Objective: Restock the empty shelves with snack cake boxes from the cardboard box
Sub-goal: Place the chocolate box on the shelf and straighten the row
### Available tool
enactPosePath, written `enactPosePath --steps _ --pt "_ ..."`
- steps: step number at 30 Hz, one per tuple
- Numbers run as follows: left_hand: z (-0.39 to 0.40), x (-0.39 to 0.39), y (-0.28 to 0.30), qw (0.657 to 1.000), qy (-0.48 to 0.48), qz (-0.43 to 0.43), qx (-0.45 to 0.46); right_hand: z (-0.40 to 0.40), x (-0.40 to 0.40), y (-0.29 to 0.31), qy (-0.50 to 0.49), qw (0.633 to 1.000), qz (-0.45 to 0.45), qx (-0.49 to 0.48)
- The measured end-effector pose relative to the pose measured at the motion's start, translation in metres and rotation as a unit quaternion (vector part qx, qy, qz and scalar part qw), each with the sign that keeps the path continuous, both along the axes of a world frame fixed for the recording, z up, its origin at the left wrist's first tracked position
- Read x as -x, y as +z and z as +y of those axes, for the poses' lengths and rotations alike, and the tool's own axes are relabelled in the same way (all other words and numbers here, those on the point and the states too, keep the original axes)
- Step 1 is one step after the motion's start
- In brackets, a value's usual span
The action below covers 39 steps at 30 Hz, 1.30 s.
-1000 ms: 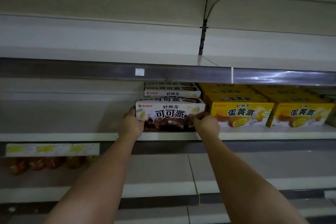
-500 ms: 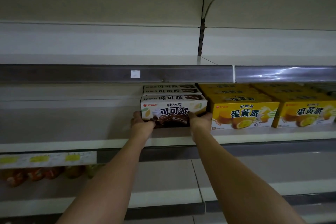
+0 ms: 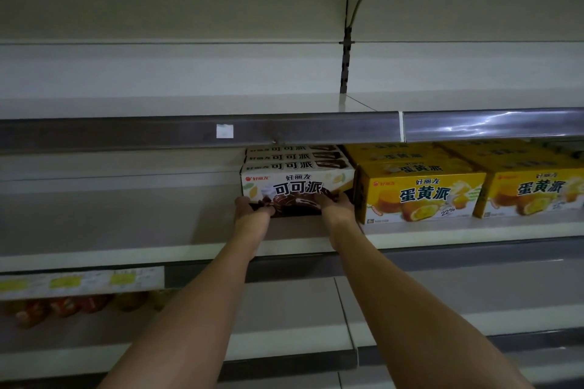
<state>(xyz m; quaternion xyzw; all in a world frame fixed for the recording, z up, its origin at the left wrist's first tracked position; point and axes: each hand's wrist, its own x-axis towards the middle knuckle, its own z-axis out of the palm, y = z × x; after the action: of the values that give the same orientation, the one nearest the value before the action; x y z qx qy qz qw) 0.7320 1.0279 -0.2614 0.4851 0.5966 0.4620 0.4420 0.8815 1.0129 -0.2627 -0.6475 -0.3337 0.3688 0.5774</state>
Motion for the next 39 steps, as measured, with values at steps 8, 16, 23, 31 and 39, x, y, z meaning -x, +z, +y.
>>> enactPosePath --steps 8,16,23,31,39 --pt "-0.002 -0.004 -0.004 0.999 -0.001 0.040 0.005 -0.042 -0.008 0.012 -0.019 0.981 -0.191 -0.022" --pt "-0.025 -0.054 0.004 0.988 0.057 0.121 -0.077 -0.075 -0.082 0.021 -0.206 0.960 -0.187 -0.022" --pt "-0.045 -0.141 0.014 0.991 -0.066 0.089 -0.079 -0.074 -0.178 0.024 -0.215 0.970 -0.113 0.013" --pt "-0.026 -0.196 -0.001 0.995 -0.038 0.092 -0.024 -0.060 -0.226 0.011 -0.180 0.981 -0.077 0.007" --pt "-0.043 -0.224 -0.005 0.999 0.040 0.015 -0.030 -0.068 -0.241 0.008 -0.183 0.975 -0.125 0.007"
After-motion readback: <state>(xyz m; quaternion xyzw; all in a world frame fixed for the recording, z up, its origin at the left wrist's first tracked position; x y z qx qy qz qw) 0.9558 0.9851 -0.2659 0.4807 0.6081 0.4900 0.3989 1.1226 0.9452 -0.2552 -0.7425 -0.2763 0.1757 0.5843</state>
